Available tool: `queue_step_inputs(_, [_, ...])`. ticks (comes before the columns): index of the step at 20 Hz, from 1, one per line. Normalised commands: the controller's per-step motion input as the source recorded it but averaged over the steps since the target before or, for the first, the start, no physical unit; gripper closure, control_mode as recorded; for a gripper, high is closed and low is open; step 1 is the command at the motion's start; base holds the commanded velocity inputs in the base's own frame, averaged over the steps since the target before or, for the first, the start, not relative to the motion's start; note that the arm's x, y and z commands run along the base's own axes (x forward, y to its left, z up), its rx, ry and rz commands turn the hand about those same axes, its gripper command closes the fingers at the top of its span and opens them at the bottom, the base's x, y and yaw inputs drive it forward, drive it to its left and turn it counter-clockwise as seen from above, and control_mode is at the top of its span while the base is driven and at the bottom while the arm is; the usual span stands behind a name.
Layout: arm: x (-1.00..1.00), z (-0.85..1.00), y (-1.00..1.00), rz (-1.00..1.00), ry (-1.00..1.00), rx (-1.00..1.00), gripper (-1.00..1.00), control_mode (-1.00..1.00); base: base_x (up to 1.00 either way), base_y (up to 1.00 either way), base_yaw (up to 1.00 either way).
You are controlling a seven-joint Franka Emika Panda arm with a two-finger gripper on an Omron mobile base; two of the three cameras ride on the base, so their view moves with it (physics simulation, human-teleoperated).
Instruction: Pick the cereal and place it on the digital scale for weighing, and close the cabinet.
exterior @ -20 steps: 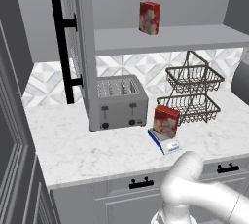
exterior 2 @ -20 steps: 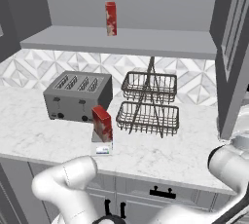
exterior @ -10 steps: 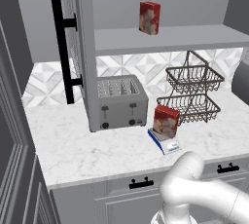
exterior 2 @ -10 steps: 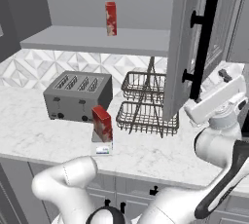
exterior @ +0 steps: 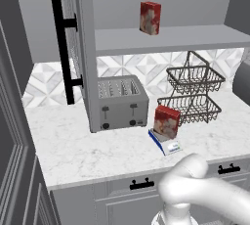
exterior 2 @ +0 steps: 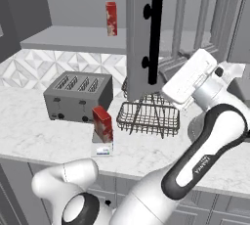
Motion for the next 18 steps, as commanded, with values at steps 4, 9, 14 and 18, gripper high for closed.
queue_step_inputs(4, [0.53,0.0,1.0,-0.23,0.62,-0.4,-1.0,-1.0,0.0,0.0,0.0])
queue_step_inputs(9, [0.72,0.0,1.0,-0.25,0.33,-0.34,-1.0,-1.0,0.0,0.0,0.0])
queue_step_inputs(14, [0.99,-0.15,1.0,-0.22,0.03,-0.23,-1.0,-1.0,0.0,0.0,0.0])
queue_step_inputs(18, [1.0,-0.29,1.0,-0.13,0.14,-0.12,-1.0,-1.0,0.0,0.0,0.0])
